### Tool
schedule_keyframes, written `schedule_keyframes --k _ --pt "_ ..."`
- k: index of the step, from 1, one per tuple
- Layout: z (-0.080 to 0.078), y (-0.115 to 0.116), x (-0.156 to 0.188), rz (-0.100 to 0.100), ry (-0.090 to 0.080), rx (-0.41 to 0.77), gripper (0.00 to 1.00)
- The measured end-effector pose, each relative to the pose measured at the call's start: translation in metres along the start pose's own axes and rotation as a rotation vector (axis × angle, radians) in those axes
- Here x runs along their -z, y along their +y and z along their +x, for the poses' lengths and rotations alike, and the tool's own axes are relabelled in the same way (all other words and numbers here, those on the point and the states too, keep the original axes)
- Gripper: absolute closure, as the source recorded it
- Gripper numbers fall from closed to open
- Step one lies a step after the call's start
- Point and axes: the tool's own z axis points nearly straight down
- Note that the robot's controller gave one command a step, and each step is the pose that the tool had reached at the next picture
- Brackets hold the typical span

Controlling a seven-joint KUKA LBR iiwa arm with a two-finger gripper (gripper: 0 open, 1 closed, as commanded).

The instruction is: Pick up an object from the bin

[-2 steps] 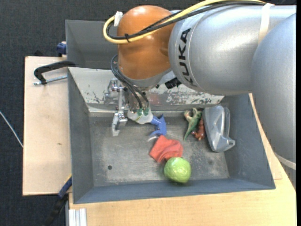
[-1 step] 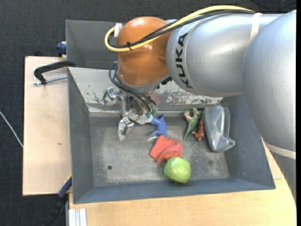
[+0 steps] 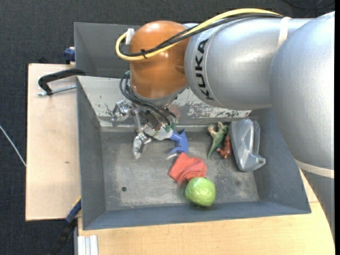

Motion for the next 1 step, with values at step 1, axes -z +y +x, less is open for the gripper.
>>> schedule_keyframes --k 1 --pt "-0.0059 0.0167 0.0064 0.001 -0.006 0.043 0.0"
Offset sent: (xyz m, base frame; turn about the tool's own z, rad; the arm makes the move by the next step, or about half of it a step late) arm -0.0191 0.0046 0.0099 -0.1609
